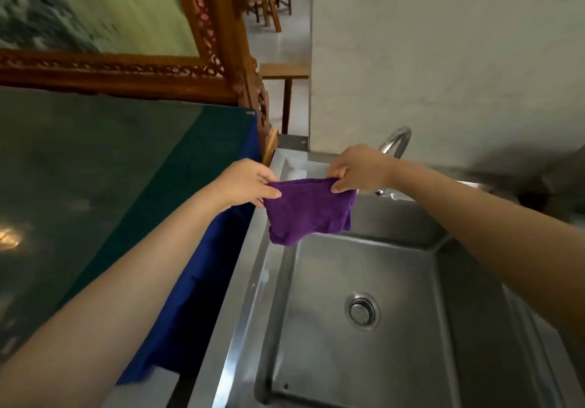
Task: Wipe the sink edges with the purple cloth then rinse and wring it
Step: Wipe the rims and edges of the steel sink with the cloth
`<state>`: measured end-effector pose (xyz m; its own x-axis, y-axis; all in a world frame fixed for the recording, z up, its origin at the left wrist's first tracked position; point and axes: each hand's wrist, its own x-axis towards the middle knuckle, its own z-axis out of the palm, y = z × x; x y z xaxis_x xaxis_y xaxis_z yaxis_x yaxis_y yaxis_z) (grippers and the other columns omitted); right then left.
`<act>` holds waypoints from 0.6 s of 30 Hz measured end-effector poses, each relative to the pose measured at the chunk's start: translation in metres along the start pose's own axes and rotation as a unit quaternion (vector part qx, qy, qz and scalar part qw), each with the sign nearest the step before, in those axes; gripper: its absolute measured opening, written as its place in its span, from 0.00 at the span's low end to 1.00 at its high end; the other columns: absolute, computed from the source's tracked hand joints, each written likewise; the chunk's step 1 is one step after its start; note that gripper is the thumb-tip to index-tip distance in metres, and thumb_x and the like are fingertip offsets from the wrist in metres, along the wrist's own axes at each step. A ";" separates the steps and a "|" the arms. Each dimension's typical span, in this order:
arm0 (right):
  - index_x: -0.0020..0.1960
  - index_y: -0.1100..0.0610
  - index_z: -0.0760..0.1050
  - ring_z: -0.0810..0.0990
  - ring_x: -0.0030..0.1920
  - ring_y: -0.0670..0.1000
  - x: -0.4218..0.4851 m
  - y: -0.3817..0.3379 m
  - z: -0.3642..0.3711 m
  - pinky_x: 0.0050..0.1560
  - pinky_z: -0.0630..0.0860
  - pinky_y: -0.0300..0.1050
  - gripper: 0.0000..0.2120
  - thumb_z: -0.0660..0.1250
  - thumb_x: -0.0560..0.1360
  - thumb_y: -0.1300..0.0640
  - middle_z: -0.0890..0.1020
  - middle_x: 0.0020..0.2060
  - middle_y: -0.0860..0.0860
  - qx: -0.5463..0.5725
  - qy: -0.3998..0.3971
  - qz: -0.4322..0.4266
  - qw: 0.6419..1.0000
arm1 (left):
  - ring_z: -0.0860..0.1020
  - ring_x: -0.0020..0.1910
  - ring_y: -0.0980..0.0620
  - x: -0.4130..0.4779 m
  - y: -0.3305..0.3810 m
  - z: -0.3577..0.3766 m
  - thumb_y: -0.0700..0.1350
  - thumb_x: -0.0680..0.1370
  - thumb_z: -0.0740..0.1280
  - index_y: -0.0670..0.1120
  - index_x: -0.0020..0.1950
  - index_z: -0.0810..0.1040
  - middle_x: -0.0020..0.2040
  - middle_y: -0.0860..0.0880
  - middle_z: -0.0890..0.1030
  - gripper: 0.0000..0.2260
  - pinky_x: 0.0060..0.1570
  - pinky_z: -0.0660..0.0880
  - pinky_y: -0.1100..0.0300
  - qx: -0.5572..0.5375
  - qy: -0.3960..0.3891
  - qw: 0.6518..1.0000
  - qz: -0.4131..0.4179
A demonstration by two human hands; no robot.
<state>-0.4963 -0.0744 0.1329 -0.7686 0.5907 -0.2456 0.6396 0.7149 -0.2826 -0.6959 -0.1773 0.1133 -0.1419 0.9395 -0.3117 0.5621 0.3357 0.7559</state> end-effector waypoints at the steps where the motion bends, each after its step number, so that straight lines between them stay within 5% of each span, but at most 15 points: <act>1: 0.52 0.59 0.80 0.76 0.48 0.53 0.007 -0.003 0.007 0.48 0.68 0.42 0.11 0.67 0.73 0.56 0.82 0.49 0.55 0.005 -0.001 -0.002 1.000 | 0.82 0.43 0.53 0.003 -0.011 -0.002 0.37 0.73 0.71 0.45 0.48 0.82 0.43 0.49 0.84 0.06 0.40 0.81 0.62 -0.005 0.001 1.000 -0.002; 12: 0.52 0.61 0.80 0.78 0.50 0.56 0.059 -0.004 0.095 0.49 0.71 0.45 0.10 0.65 0.74 0.59 0.82 0.49 0.56 0.087 0.015 0.046 0.995 | 0.82 0.43 0.51 0.034 -0.105 0.013 0.36 0.74 0.69 0.42 0.50 0.82 0.43 0.47 0.83 0.07 0.44 0.81 0.57 -0.039 0.018 0.998 -0.041; 18: 0.48 0.60 0.81 0.73 0.40 0.49 0.092 0.008 0.131 0.41 0.68 0.41 0.08 0.64 0.73 0.61 0.82 0.43 0.54 0.181 0.096 0.119 0.971 | 0.82 0.45 0.46 0.066 -0.130 0.035 0.36 0.74 0.69 0.40 0.51 0.82 0.47 0.41 0.83 0.08 0.46 0.81 0.52 -0.088 0.101 0.988 -0.080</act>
<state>-0.5610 -0.0629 -0.0134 -0.5635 0.8069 -0.1772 0.7343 0.3909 -0.5551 -0.7496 -0.1614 -0.0257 -0.3877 0.8618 -0.3270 0.3710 0.4706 0.8005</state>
